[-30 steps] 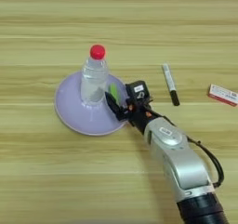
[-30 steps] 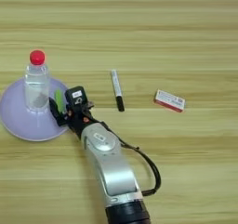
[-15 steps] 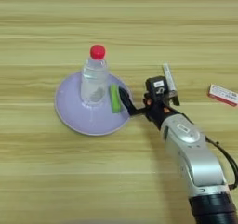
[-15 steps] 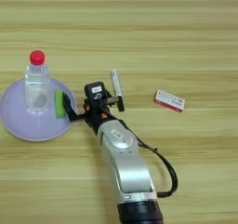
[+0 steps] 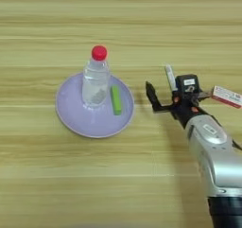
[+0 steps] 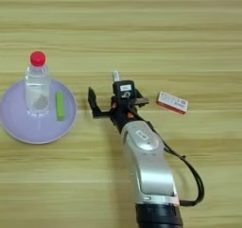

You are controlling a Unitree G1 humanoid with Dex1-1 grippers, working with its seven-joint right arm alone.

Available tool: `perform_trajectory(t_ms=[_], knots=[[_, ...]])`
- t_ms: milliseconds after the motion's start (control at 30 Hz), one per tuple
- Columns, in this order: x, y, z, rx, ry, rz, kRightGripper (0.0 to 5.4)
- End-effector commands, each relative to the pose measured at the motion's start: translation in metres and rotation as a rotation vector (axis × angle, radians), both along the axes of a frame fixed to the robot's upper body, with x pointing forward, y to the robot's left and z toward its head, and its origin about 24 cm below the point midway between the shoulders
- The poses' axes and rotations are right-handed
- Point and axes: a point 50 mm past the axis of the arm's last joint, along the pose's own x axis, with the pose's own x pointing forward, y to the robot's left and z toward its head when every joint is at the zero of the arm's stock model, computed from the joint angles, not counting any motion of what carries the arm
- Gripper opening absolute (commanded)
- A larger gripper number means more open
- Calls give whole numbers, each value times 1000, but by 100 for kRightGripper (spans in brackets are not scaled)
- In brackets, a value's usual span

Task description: Move the objects on the table

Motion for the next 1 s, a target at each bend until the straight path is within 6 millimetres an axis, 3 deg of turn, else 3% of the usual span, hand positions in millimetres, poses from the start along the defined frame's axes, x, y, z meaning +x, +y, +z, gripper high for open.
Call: perform_trajectory(t_ms=[33, 367, 1000], knots=[[12, -14, 26, -33, -134, -44, 536], [13, -50, 23, -65, -147, -196, 536], [14, -96, 10, -221, -150, -386, 536]])
